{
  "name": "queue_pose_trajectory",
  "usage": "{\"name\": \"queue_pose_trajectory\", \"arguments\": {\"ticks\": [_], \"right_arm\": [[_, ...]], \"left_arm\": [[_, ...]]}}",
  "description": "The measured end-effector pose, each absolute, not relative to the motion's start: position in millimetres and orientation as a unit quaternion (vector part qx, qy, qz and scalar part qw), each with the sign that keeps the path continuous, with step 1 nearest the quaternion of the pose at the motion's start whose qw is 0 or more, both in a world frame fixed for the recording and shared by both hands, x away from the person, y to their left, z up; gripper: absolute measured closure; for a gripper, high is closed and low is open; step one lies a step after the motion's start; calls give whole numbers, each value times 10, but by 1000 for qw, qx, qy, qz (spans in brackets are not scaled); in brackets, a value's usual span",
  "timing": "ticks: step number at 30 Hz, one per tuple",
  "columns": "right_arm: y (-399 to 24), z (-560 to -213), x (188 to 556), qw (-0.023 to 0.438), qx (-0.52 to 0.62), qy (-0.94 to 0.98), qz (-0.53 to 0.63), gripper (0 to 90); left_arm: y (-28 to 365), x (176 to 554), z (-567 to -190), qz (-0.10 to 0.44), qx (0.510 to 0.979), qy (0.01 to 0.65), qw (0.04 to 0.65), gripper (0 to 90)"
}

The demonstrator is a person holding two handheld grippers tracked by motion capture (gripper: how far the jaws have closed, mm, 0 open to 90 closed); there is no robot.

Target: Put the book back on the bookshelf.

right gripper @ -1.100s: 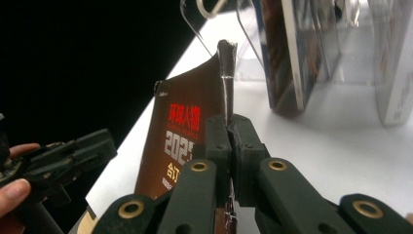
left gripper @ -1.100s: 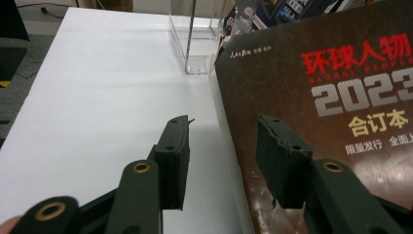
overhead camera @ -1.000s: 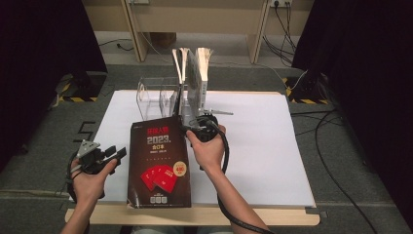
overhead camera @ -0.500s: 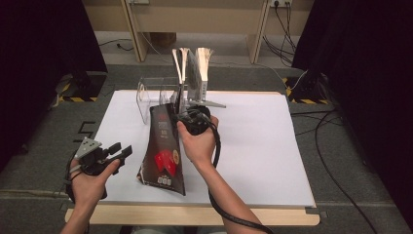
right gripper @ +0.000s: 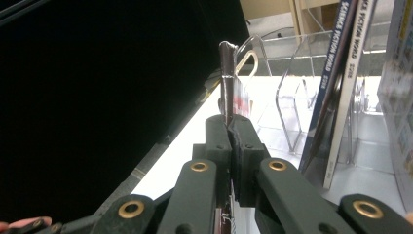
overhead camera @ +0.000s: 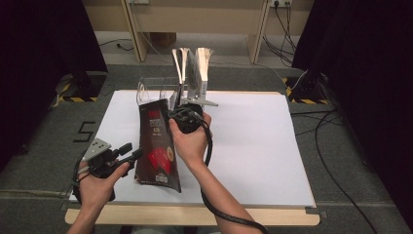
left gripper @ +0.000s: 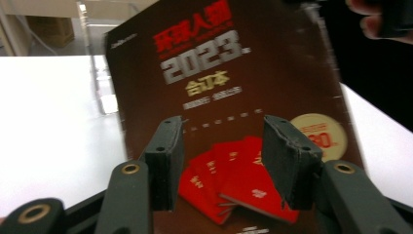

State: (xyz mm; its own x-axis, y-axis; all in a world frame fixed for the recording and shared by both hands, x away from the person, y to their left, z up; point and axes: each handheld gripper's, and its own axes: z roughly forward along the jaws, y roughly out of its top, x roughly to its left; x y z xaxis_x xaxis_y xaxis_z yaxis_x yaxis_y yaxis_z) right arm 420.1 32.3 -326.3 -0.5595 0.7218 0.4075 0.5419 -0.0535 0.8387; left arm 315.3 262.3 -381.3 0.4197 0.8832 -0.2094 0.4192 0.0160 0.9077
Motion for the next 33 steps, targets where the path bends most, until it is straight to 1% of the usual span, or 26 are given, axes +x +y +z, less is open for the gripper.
{"name": "queue_pose_trajectory", "arguments": {"ticks": [8,15,20,25,28,32,33], "right_arm": [[401,-3184,4226,85,462,676,568,881],[462,-3177,4247,95,462,677,564,881],[483,-3221,4263,98,469,678,558,881],[489,-3227,4268,100,470,679,555,881],[491,-3222,4268,100,469,680,555,881],[502,-3209,4262,101,468,680,556,881],[508,-3211,4260,102,467,680,556,881]], "left_arm": [[2357,3219,-3618,211,670,479,526,473],[2151,3338,-3486,212,682,483,507,448],[2029,3451,-3491,210,687,491,493,428],[1941,3506,-3516,226,684,494,488,441],[1918,3533,-3531,226,684,498,483,437],[1869,3576,-3576,231,685,505,471,407],[1857,3592,-3591,234,680,511,470,385]]}}
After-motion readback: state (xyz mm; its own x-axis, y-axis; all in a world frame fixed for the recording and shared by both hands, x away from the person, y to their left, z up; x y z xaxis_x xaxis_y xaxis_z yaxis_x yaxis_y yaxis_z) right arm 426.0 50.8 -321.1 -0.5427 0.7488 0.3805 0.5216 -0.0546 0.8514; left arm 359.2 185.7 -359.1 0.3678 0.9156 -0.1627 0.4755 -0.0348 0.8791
